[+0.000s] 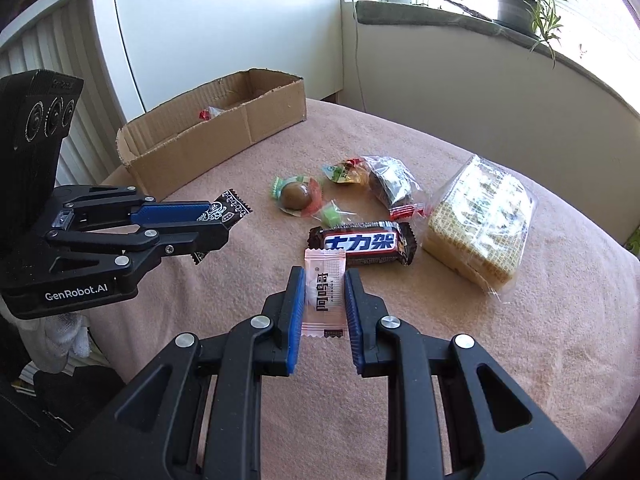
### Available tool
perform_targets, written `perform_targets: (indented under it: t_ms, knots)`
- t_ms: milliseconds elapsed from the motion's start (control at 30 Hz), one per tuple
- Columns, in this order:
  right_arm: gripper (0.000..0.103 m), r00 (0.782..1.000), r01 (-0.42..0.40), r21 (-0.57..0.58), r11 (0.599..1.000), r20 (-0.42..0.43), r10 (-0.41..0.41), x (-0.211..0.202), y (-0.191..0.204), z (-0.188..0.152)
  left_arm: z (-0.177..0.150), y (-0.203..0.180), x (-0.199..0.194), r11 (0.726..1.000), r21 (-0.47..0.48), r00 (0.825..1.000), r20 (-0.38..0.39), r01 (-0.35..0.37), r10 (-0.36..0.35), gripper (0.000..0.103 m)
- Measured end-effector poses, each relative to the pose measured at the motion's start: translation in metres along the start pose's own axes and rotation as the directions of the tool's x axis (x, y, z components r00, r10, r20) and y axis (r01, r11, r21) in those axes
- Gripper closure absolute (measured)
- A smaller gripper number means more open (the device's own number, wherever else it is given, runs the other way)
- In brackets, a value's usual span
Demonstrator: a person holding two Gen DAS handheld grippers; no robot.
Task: Organize snacks
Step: 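Carry the black sweet in the left gripper while the right gripper carries the pink sweet over the box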
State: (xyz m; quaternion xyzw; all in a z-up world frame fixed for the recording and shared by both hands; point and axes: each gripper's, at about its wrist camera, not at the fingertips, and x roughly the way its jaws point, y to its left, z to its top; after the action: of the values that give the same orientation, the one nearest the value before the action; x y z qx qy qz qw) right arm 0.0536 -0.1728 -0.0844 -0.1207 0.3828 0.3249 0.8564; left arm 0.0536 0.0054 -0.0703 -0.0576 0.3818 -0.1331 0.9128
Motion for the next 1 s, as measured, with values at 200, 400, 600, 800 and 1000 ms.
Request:
perform_targets:
  t_ms: [200, 400, 600, 800, 1000]
  knots:
    - [0.083, 1.000, -0.008, -0.021, 1.000, 0.023, 0.008, 0.008, 0.015, 0.023, 0.008, 0.029, -0.015, 0.998, -0.044, 0.998, 0.041, -0.047, 0.049, 0.082]
    - [0.083, 0.999, -0.021, -0.048, 0.999, 0.048, 0.024, 0.015, 0.031, 0.049, 0.017, 0.058, -0.034, 0.993, -0.075, 0.992, 0.081, -0.094, 0.100, 0.082]
    - [0.083, 0.997, -0.038, -0.070, 0.997, 0.067, 0.042, 0.023, 0.047, 0.078, 0.019, 0.088, -0.049, 0.984, -0.123, 0.983, 0.117, -0.130, 0.144, 0.082]
    - [0.083, 0.994, -0.043, -0.106, 0.993, 0.092, 0.053, 0.035, 0.066, 0.110, 0.022, 0.114, -0.059, 0.973, -0.161, 0.973, 0.134, -0.168, 0.190, 0.082]
    - [0.083, 0.993, -0.044, -0.129, 0.991, 0.099, 0.057, 0.054, 0.081, 0.139, 0.025, 0.137, -0.063, 0.959, -0.184, 0.961, 0.136, -0.215, 0.242, 0.082]
